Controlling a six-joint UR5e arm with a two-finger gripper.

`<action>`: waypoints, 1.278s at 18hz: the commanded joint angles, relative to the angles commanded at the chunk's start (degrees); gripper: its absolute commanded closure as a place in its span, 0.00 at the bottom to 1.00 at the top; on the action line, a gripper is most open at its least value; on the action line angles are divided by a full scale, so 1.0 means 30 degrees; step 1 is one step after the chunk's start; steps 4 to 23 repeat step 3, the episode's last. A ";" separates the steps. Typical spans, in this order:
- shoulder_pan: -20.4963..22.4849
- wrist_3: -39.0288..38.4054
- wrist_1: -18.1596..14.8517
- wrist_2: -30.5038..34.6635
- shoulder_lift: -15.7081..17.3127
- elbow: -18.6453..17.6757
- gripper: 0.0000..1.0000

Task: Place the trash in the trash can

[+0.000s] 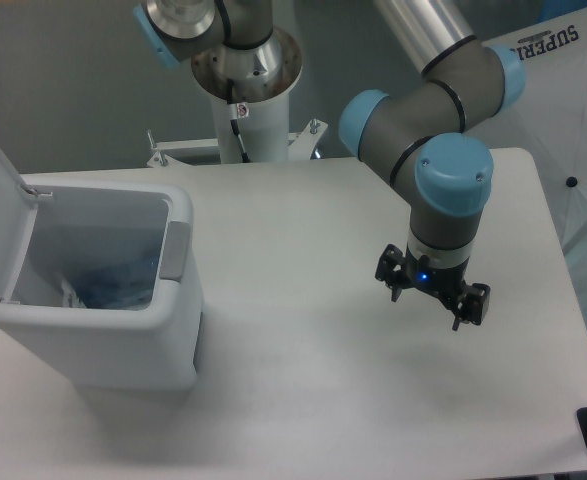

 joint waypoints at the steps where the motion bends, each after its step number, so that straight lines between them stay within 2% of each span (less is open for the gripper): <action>1: 0.0000 0.0205 -0.0001 0.0000 0.0000 -0.0028 0.00; 23: -0.0029 0.0266 -0.0001 0.0058 -0.0029 0.0001 0.00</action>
